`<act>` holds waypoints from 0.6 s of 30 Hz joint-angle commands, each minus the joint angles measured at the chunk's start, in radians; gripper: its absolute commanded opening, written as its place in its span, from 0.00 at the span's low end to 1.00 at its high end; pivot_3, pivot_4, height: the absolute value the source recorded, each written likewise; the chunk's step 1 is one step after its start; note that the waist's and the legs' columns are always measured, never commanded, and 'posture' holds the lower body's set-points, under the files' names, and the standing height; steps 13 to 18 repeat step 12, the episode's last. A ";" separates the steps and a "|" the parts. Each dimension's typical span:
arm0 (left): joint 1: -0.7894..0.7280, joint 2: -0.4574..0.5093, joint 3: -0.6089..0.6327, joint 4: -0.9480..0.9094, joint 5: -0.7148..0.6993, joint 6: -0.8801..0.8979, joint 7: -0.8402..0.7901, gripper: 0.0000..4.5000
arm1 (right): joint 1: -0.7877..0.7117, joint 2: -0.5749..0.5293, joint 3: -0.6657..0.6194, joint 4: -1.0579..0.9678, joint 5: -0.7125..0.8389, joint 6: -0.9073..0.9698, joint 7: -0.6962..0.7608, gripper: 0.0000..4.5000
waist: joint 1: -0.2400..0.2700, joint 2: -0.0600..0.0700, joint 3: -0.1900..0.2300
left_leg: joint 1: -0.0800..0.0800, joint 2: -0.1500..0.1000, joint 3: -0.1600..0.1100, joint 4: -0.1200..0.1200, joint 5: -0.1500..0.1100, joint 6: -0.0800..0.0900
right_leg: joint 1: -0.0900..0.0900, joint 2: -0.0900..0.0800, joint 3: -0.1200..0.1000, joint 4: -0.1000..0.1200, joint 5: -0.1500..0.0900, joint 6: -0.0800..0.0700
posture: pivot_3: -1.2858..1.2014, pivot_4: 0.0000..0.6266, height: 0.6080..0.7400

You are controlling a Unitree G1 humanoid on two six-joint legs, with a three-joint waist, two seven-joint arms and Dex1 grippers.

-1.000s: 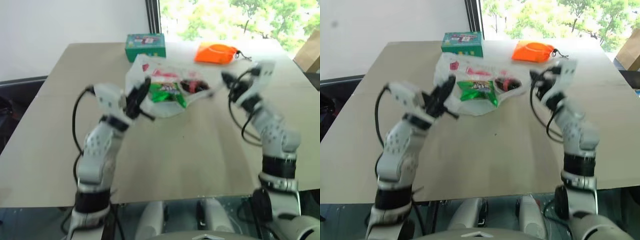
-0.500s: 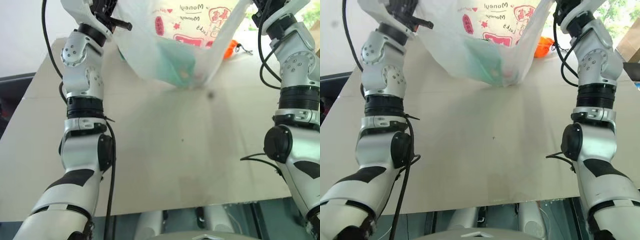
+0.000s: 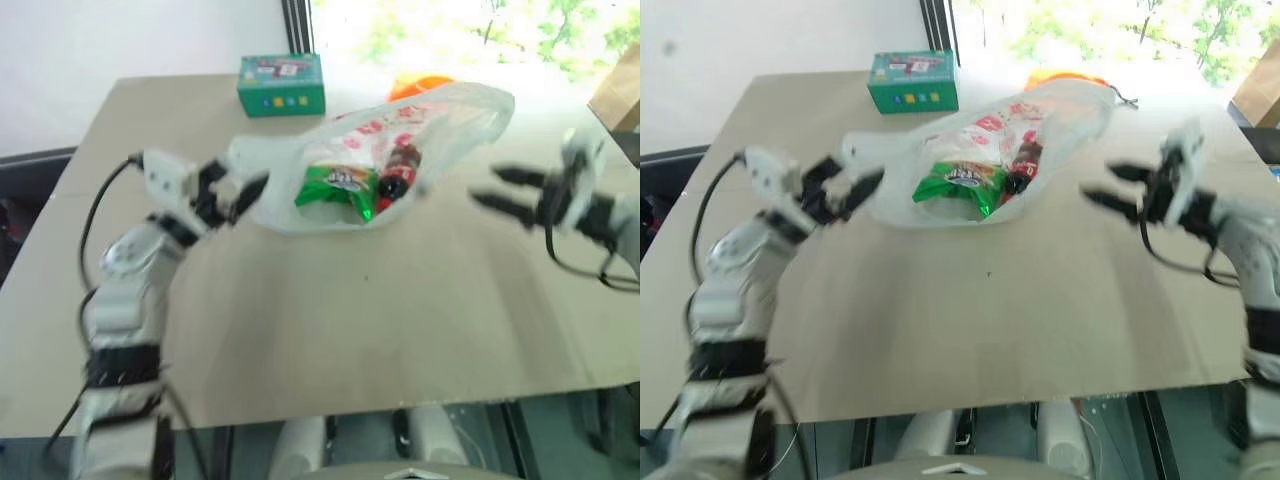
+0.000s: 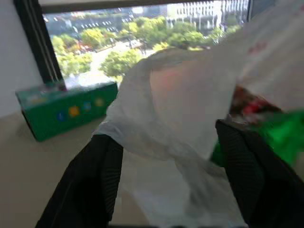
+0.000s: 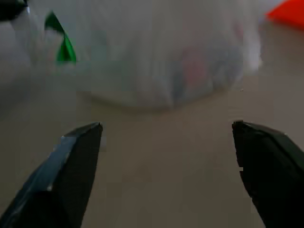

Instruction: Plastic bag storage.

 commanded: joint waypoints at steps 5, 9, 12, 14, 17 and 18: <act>0.370 0.031 0.081 -0.315 0.010 0.079 0.033 0.98 | 0.218 0.120 -0.125 -0.075 0.008 -0.238 0.018 1.00 | 0.007 -0.002 0.002 | 0.028 0.003 0.000 0.001 -0.004 0.006 | 0.028 0.005 0.001 -0.002 0.002 0.001 | 0.52 0.24 1.00; 0.504 -0.051 0.027 -0.271 0.167 -0.102 0.064 0.98 | 0.292 0.219 -0.151 0.033 -0.025 -0.414 0.059 1.00 | 0.019 -0.003 0.001 | 0.037 0.004 0.000 0.000 -0.003 0.006 | 0.036 0.006 0.002 -0.005 0.000 -0.003 | 0.52 0.24 1.00; 0.539 -0.098 -0.011 -0.245 0.236 -0.211 0.067 0.98 | 0.301 0.274 -0.152 0.090 -0.040 -0.536 0.084 1.00 | 0.025 -0.004 0.001 | 0.037 0.005 0.000 0.001 -0.003 0.006 | 0.036 0.008 0.003 -0.004 0.002 -0.007 | 0.52 0.24 1.00; 0.539 -0.098 -0.011 -0.245 0.236 -0.211 0.067 0.98 | 0.301 0.274 -0.152 0.090 -0.040 -0.536 0.084 1.00 | 0.025 -0.004 0.001 | 0.037 0.005 0.000 0.001 -0.003 0.006 | 0.036 0.008 0.003 -0.004 0.002 -0.007 | 0.52 0.24 1.00; 0.539 -0.098 -0.011 -0.245 0.236 -0.211 0.067 0.98 | 0.301 0.274 -0.152 0.090 -0.040 -0.536 0.084 1.00 | 0.025 -0.004 0.001 | 0.037 0.005 0.000 0.001 -0.003 0.006 | 0.036 0.008 0.003 -0.004 0.002 -0.007 | 0.52 0.24 1.00; 0.539 -0.098 -0.011 -0.245 0.236 -0.211 0.067 0.98 | 0.301 0.274 -0.152 0.090 -0.040 -0.536 0.084 1.00 | 0.025 -0.004 0.001 | 0.037 0.005 0.000 0.001 -0.003 0.006 | 0.036 0.008 0.003 -0.004 0.002 -0.007 | 0.52 0.24 1.00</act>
